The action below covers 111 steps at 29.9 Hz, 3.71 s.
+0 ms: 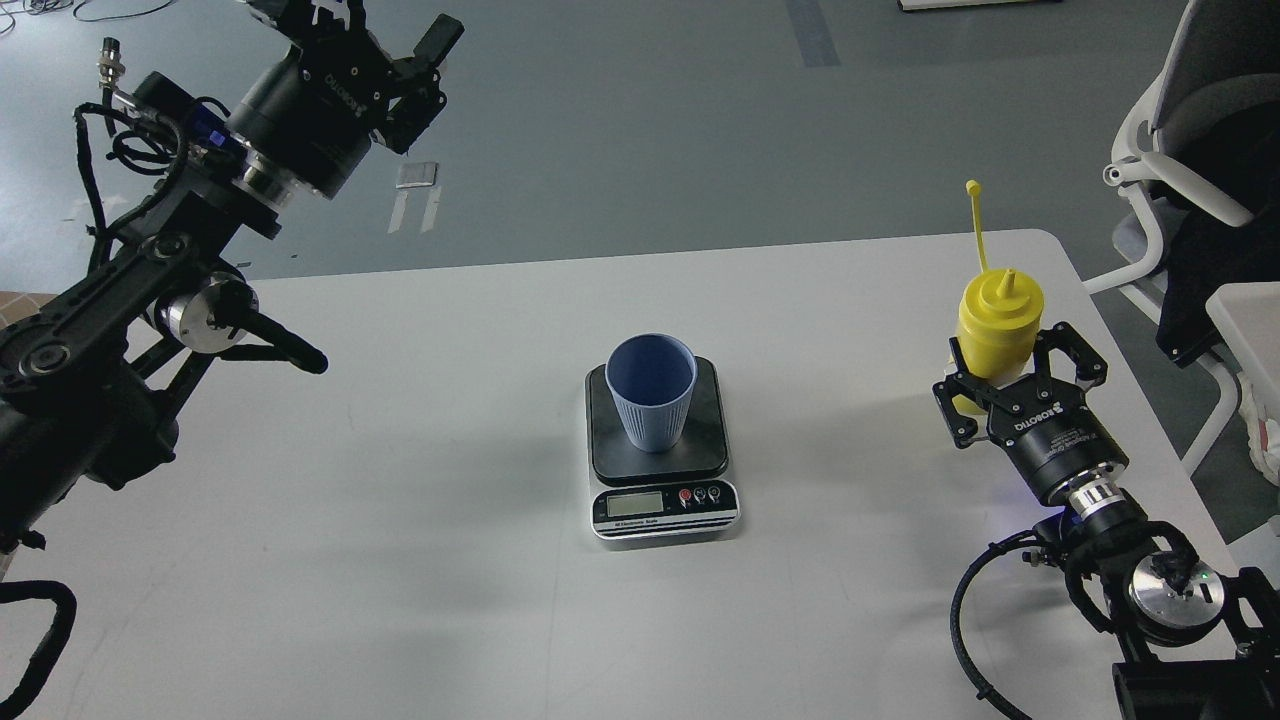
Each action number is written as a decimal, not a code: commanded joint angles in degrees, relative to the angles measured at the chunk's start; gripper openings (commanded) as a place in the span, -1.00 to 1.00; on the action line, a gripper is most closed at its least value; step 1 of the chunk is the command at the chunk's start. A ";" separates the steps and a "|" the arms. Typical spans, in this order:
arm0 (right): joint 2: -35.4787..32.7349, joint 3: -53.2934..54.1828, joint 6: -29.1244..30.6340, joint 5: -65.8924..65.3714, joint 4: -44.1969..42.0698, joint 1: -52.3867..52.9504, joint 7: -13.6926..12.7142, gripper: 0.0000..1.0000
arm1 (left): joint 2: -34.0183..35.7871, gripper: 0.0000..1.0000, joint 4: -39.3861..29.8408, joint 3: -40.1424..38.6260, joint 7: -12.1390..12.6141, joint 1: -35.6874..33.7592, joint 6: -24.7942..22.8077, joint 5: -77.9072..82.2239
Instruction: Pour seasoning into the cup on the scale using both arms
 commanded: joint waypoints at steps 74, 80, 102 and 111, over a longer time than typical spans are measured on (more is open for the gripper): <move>-0.26 6.10 0.01 12.32 28.74 -26.87 -4.13 0.97 | 5.32 0.97 -2.99 -1.86 0.00 1.28 -3.31 -0.01; -5.61 11.28 0.01 12.32 32.08 -23.72 -4.04 0.96 | 5.32 0.97 -2.99 -2.13 0.00 1.54 -3.58 -0.01; -13.89 1.11 -1.10 -10.25 25.24 18.29 -3.78 0.96 | 5.67 0.97 -3.96 -4.41 0.00 2.07 -3.66 -1.76; -2.48 -6.45 -1.10 -16.51 14.26 35.86 -3.43 0.97 | 5.06 0.97 -3.87 -4.50 0.00 2.07 -3.75 -5.45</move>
